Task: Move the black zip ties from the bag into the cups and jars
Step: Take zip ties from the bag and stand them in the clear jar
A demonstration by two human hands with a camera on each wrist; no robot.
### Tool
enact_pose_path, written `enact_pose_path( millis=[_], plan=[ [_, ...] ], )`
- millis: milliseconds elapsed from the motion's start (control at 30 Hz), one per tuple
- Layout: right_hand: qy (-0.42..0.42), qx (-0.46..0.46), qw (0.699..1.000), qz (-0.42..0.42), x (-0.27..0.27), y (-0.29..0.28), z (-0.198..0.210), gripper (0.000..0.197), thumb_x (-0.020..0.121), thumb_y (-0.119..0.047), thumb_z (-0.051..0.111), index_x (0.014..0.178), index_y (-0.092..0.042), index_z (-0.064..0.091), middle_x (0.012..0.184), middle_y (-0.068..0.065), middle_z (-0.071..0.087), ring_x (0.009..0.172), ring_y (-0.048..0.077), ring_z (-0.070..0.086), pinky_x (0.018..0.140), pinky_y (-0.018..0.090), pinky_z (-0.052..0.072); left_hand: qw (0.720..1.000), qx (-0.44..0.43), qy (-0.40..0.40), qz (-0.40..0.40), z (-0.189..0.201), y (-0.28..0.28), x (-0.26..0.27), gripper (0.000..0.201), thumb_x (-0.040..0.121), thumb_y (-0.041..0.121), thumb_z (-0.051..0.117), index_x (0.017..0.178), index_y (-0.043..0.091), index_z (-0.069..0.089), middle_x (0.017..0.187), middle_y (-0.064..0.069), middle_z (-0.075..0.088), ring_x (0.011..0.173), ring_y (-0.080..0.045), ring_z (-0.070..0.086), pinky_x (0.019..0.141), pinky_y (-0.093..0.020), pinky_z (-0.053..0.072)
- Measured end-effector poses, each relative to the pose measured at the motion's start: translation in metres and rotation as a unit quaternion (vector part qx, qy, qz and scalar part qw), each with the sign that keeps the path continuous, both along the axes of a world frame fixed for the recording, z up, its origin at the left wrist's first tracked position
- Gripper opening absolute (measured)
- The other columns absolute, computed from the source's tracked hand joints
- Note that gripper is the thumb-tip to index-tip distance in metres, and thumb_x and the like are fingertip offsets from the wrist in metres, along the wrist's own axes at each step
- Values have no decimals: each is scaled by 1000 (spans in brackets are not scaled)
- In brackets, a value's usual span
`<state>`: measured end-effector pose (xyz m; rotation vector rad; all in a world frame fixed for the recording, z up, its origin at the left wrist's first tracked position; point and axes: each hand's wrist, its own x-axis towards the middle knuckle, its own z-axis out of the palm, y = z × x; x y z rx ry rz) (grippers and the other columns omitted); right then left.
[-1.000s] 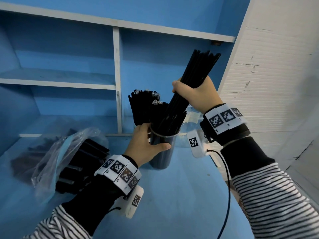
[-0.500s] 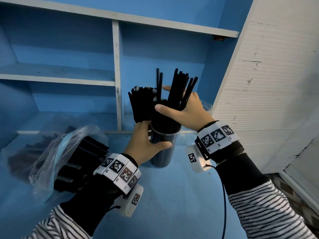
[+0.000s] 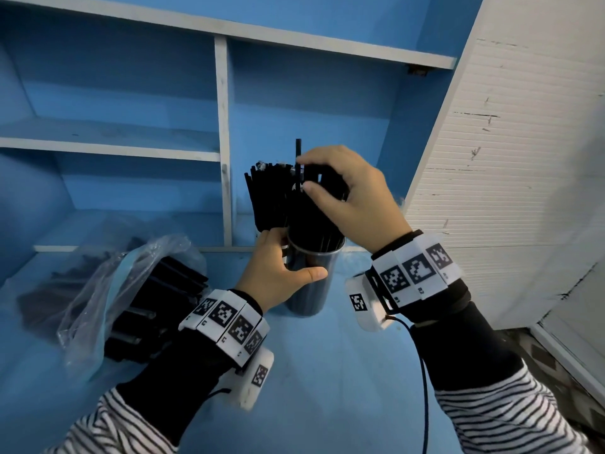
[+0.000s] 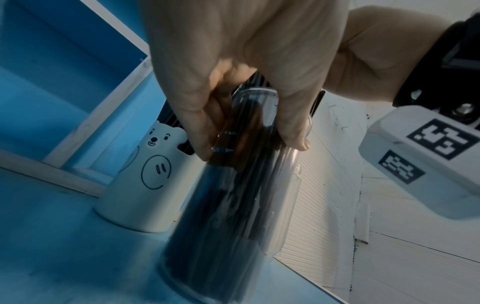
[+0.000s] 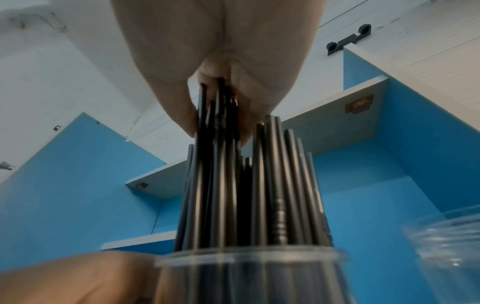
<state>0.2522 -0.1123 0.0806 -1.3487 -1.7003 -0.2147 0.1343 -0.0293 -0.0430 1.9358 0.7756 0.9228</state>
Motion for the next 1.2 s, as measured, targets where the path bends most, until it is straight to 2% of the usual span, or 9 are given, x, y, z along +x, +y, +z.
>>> enact_pose_path(
  millis=[167,300,400,467,567,733,833,1033,1200],
  plan=[
    [23,-26,999,-18,-5,-3,-5,23,88,-14,63,110,-11,64,106,-4,61,97,2,54,87,8,39,1000,7,3,-2,-1,2,0,86,52,57,78,124,22,47,123,2,46,111,-12,53,99,-40,49],
    [15,5,1000,-6,-9,-4,-7,71,85,-15,67,146,-10,31,147,6,28,134,10,33,111,23,32,1000,9,12,-6,-3,4,0,87,49,64,76,122,24,49,122,3,50,111,-11,55,98,-40,50],
    [-20,6,1000,6,-7,0,-10,78,89,-14,65,152,-9,18,159,8,12,145,3,11,119,19,13,1000,12,16,-1,-3,5,1,87,49,63,76,122,24,49,122,3,49,110,-10,54,97,-39,50],
    [-39,-5,999,19,-5,3,-11,63,92,-13,61,147,-8,33,154,7,29,142,9,26,116,18,19,1000,12,14,-1,-3,5,1,87,49,62,76,122,24,49,122,3,48,110,-10,54,98,-39,50],
    [-40,21,999,0,-3,5,-12,32,91,-10,60,122,-6,60,123,3,57,113,9,52,100,12,37,1000,6,12,-2,-3,5,1,87,49,61,77,123,24,49,123,2,48,110,-10,55,98,-39,50],
    [-56,33,998,-18,0,5,-22,12,90,-9,60,99,-6,67,101,1,63,94,14,60,85,21,47,1000,1,15,0,0,4,1,82,54,53,83,121,19,50,122,0,49,109,-9,55,98,-37,50],
    [-66,19,998,-5,4,3,-31,14,89,-11,61,101,-7,69,104,1,66,99,14,62,90,24,48,1000,-5,18,2,1,4,2,86,48,59,79,118,18,51,121,-1,52,107,-7,56,96,-36,51],
    [-90,-1,996,-18,8,1,-39,38,93,-20,57,130,-10,57,139,2,54,126,17,52,107,34,41,1000,-17,13,-2,2,1,1,90,45,61,76,120,18,50,122,-1,52,108,-7,56,97,-36,51],
    [-106,11,993,-49,7,2,-49,38,96,-25,49,130,-12,58,130,-2,62,122,15,56,102,31,40,1000,-22,21,1,5,0,0,89,46,59,79,120,18,50,122,0,52,108,-8,56,96,-34,51]
  ],
)
